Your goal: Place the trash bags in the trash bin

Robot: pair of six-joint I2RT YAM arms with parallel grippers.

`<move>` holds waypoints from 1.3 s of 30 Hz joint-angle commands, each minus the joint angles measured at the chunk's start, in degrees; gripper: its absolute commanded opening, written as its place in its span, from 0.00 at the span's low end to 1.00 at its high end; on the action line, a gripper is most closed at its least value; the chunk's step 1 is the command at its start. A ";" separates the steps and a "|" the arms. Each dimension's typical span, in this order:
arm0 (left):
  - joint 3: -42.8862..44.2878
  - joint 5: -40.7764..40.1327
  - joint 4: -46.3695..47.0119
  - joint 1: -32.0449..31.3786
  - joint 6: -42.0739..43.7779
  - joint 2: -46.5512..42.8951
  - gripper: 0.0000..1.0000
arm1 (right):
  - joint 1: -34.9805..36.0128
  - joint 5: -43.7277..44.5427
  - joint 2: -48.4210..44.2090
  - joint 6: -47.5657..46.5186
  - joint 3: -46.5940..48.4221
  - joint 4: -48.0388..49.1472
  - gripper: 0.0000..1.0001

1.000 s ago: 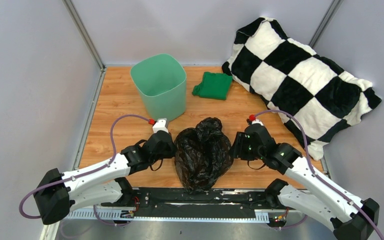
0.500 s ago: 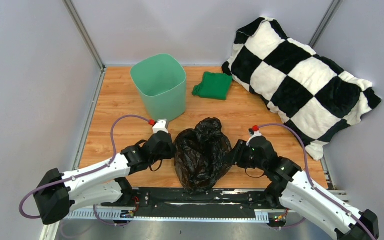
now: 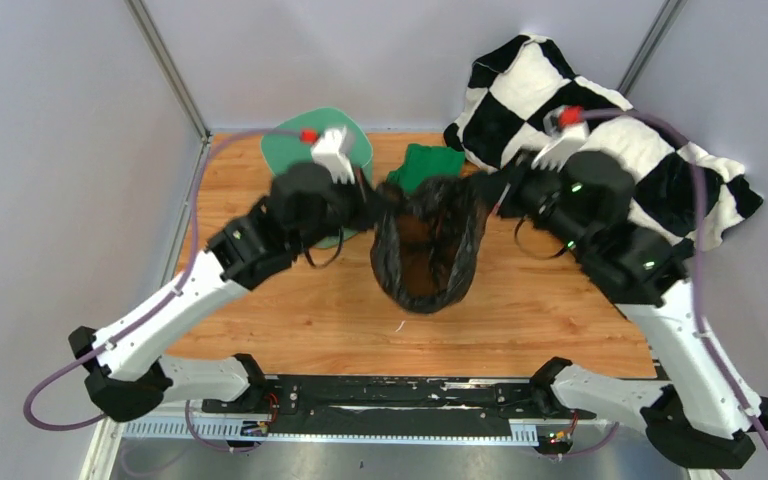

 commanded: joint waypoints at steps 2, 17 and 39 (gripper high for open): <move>38.04 4.73 -7.34 -0.31 12.32 8.84 0.00 | -0.65 5.98 8.52 -16.67 33.82 -14.27 0.00; -11.87 4.21 4.11 -0.31 2.74 -3.90 0.00 | 0.84 -2.58 -10.01 0.06 -33.29 -0.86 0.00; -14.84 4.31 -10.44 -0.57 -0.30 -13.98 0.00 | 2.03 5.09 -5.26 -2.38 -18.41 -20.69 0.00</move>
